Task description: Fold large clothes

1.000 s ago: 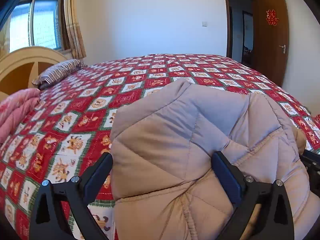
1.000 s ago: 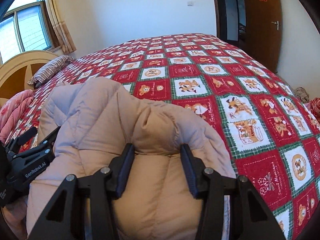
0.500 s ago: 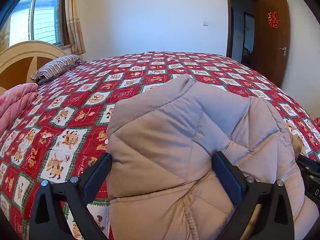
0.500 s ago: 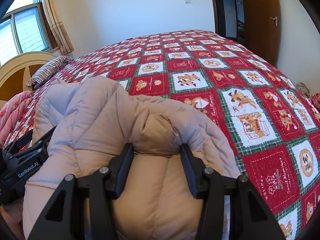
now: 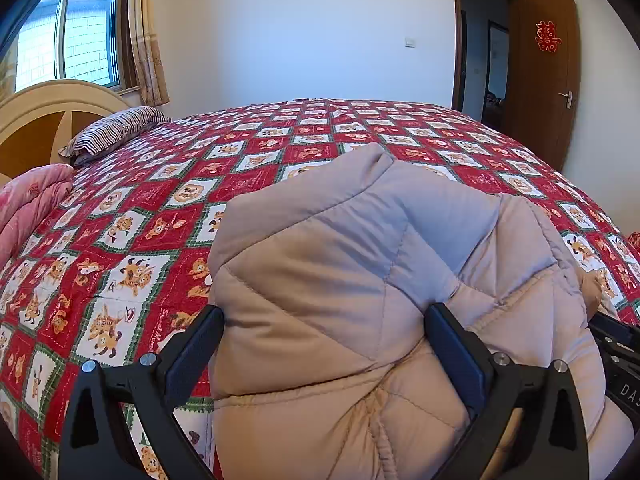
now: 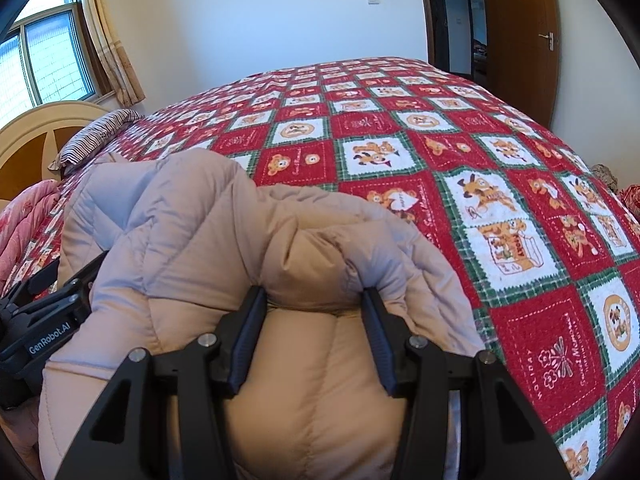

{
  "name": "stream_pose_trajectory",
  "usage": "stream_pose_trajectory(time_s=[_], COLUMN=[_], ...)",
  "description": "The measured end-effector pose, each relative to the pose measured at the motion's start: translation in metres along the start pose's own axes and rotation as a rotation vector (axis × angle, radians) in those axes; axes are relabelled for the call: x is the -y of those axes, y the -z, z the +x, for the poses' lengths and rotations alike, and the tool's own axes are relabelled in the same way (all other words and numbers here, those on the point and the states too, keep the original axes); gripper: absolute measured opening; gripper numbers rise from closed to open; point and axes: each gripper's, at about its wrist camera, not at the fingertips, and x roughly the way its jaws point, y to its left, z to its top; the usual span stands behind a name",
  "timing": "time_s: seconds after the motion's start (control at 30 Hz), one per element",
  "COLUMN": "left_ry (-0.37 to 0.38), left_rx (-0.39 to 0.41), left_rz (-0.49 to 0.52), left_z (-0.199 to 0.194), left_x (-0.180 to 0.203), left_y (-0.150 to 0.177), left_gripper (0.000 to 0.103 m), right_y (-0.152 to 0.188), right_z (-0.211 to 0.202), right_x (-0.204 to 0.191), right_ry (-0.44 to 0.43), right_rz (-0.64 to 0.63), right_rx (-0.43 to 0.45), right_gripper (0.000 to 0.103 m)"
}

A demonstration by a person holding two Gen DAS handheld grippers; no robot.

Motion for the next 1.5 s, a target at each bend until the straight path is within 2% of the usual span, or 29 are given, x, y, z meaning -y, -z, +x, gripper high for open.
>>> stream_pose_trajectory(time_s=[0.33, 0.47, 0.53, 0.6, 0.63, 0.67, 0.7, 0.83, 0.97, 1.03, 1.13, 1.2, 1.23, 1.27, 1.3, 1.33, 1.37, 1.4, 1.43, 1.5], left_ry=[0.015, 0.051, 0.089, 0.118, 0.137, 0.163, 0.191, 0.245, 0.256, 0.275, 0.32, 0.344, 0.349, 0.363, 0.365, 0.347, 0.329, 0.33, 0.33, 0.33], left_rx=[-0.021, -0.055, -0.035, -0.033, -0.042, -0.062, -0.074, -0.106, -0.108, -0.115, -0.128, -0.129, -0.124, -0.114, -0.096, -0.079, -0.053, -0.036, -0.021, 0.016], left_rz=[-0.011, -0.068, -0.094, -0.076, -0.069, -0.073, -0.098, -0.17, -0.131, -0.123, -0.124, -0.112, -0.1, -0.082, -0.056, -0.018, 0.03, 0.049, 0.061, 0.065], left_z=[-0.002, -0.026, -0.049, -0.061, -0.062, -0.061, -0.06, -0.055, -0.05, -0.047, -0.042, -0.041, -0.043, -0.046, -0.052, -0.06, -0.072, -0.081, -0.09, -0.116], left_x=[-0.004, -0.022, -0.035, -0.039, -0.04, -0.043, -0.047, -0.051, -0.037, -0.034, -0.029, -0.022, -0.017, -0.012, -0.007, -0.001, 0.005, 0.006, 0.006, 0.001], left_y=[0.001, 0.006, 0.015, 0.026, 0.031, 0.037, 0.043, 0.05, 0.052, 0.053, 0.052, 0.051, 0.049, 0.048, 0.047, 0.045, 0.043, 0.041, 0.038, 0.032], left_gripper=[0.102, 0.102, 0.102, 0.102, 0.102, 0.102, 0.102, 0.102, 0.102, 0.102, 0.102, 0.102, 0.096, 0.089, 0.073, 0.06, 0.052, 0.039, 0.033, 0.029], right_y=[0.001, 0.0, -0.004, -0.005, -0.004, -0.003, -0.003, 0.006, 0.016, 0.019, 0.02, 0.021, 0.021, 0.021, 0.021, 0.023, 0.023, 0.023, 0.024, 0.023], right_z=[0.002, -0.003, -0.013, -0.031, -0.045, -0.047, -0.044, -0.034, -0.02, -0.013, -0.007, -0.002, 0.0, 0.001, 0.001, 0.002, 0.001, -0.003, -0.008, -0.02], right_x=[0.0, 0.001, 0.002, 0.008, 0.015, 0.019, 0.027, 0.054, 0.07, 0.072, 0.07, 0.071, 0.069, 0.067, 0.067, 0.068, 0.067, 0.064, 0.062, 0.06], right_ry=[0.003, -0.005, -0.007, 0.001, 0.036, 0.061, 0.064, -0.028, -0.16, -0.222, -0.301, -0.327, -0.337, -0.351, -0.395, -0.446, -0.451, -0.444, -0.445, -0.461], right_rz=[0.006, 0.008, -0.013, -0.008, 0.005, 0.007, 0.013, 0.103, 0.218, 0.254, 0.256, 0.27, 0.27, 0.266, 0.277, 0.307, 0.315, 0.305, 0.304, 0.32], right_rx=[0.007, 0.015, 0.025, 0.084, 0.147, 0.149, 0.103, -0.015, -0.098, -0.113, -0.124, -0.127, -0.128, -0.13, -0.128, -0.127, -0.118, -0.097, -0.079, -0.047], right_gripper=[0.051, 0.054, 0.06, 0.088, 0.092, 0.093, 0.092, 0.09, 0.089, 0.088, 0.08, 0.077, 0.075, 0.066, 0.05, 0.045, 0.037, 0.031, 0.029, 0.025])
